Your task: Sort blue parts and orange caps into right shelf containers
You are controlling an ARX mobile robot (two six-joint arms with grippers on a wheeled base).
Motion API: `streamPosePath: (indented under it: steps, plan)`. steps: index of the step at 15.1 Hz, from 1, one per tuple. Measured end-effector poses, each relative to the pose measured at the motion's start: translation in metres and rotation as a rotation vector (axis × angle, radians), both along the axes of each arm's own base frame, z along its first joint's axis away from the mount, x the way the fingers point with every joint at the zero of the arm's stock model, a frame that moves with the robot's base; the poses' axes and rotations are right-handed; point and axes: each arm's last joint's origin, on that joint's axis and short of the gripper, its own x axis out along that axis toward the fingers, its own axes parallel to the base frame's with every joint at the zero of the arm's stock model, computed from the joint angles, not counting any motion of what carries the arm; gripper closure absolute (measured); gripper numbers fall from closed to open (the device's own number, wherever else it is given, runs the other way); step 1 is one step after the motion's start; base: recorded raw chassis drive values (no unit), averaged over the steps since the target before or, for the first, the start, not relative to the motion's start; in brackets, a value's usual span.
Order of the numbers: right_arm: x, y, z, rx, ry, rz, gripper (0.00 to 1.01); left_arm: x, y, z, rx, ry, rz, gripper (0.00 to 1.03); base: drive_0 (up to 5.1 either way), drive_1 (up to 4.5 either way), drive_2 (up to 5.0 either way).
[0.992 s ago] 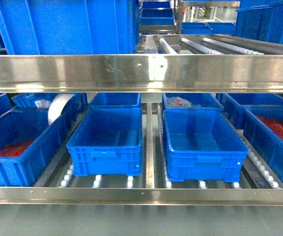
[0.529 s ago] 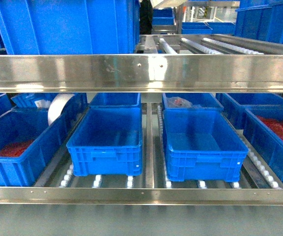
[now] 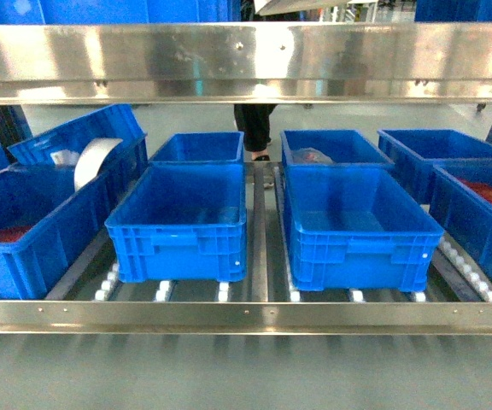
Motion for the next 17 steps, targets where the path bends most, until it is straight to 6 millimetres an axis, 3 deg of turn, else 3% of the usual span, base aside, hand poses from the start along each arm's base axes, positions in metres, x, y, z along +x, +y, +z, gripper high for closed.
streamPosePath:
  steps: [17]
  plan:
    - [0.0000, 0.0000, -0.0001, 0.000, 0.001, 0.000, 0.60, 0.0000, 0.0000, 0.0000, 0.000, 0.000, 0.000, 0.60, 0.0, 0.00, 0.0]
